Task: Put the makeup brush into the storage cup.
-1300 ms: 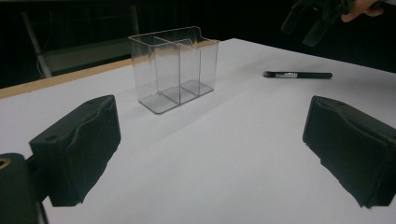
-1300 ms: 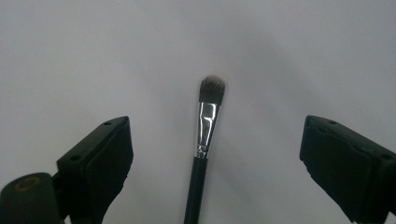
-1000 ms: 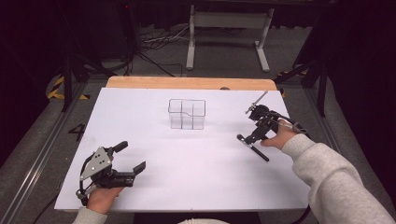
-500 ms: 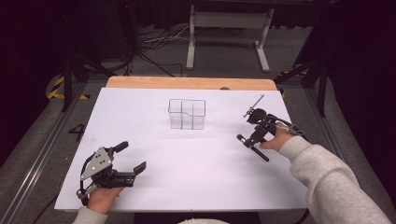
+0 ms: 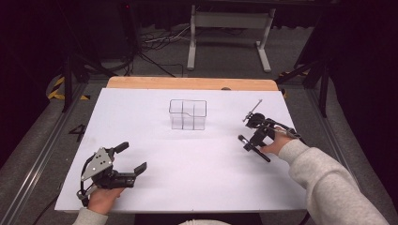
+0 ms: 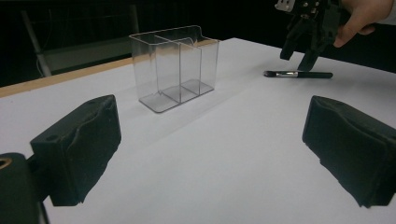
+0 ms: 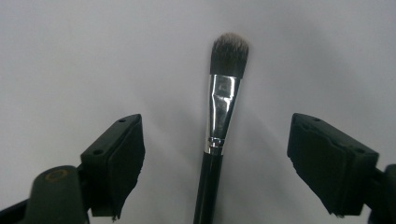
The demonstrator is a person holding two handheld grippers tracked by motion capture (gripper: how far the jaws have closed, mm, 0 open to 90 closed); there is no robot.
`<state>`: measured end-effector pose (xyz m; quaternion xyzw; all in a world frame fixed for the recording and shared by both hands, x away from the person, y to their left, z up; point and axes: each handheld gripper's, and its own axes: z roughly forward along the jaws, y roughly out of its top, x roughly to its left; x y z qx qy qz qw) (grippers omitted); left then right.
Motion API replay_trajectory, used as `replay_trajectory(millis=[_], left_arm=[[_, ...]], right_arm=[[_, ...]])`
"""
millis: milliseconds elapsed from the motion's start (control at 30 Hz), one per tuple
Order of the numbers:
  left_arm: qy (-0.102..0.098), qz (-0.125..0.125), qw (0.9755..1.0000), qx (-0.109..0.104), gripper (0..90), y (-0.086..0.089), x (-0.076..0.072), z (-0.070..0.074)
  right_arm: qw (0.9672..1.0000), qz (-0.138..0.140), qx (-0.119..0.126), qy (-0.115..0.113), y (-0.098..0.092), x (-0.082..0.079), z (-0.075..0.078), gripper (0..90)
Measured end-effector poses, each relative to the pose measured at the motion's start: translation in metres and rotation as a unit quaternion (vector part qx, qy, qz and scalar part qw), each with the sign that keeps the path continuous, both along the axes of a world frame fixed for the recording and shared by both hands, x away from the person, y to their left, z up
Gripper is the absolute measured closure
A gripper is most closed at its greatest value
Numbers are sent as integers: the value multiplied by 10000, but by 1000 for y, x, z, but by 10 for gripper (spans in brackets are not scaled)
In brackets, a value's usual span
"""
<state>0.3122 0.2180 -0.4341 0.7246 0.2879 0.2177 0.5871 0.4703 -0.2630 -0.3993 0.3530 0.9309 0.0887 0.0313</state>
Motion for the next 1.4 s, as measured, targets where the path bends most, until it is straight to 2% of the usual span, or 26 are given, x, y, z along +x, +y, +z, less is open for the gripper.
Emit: replay_trajectory(millis=[500, 700, 1167, 1400], left_arm=[[26, 17, 10000, -95, 50, 1, 1, -1], [32, 30, 9999, -125, 50, 3, 1, -1], [38, 41, 9999, -123, 50, 3, 2, -1], [31, 51, 9999, -136, 50, 3, 2, -1]], right_arm=[[9998, 55, -195, -19, 1, 0, -9, 366], [9996, 29, -265, 0, 2, 0, -10, 471], [9989, 161, -449, 34, 5, 0, -14, 692], [9986, 200, -480, 61, 6, -1, -16, 757]])
